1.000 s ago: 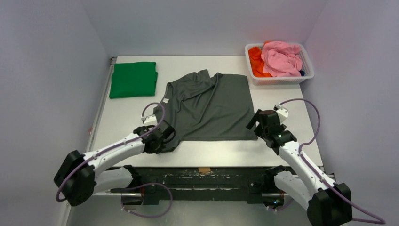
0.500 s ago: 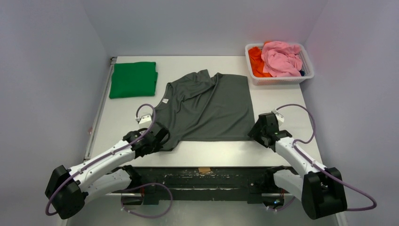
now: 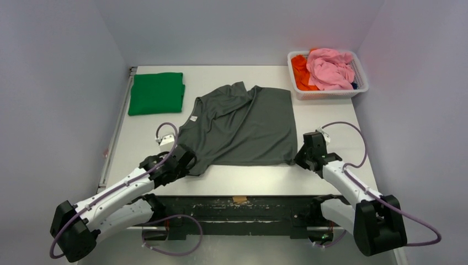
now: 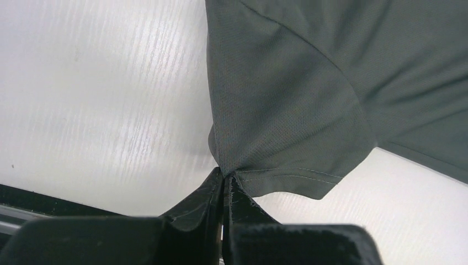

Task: Fold and stack the t-shirts
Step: Flatten out the tshirt

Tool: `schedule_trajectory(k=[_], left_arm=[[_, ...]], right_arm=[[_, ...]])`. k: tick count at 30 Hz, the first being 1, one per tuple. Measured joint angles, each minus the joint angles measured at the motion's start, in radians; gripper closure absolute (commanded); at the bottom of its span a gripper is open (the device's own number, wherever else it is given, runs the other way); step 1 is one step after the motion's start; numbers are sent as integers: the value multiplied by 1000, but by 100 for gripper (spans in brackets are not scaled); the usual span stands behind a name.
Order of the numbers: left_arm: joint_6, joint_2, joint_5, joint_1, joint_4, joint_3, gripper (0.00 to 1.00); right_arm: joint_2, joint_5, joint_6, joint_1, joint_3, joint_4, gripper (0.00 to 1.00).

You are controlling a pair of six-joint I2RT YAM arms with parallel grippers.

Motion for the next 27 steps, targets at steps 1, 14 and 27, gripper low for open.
schedule_trajectory(k=[1,14,27], left_arm=[[0,-13,-3,0,-5,6,100],[121,-298,-94,0,-78,352,100],[591,-283,62,0,10,1174,100]], right_arm=[[-19,-2,-3,0,0,-11,100],[-511,-2,-132,0,205,-123,100],[-570,-29,-241,2,782,-134,100]])
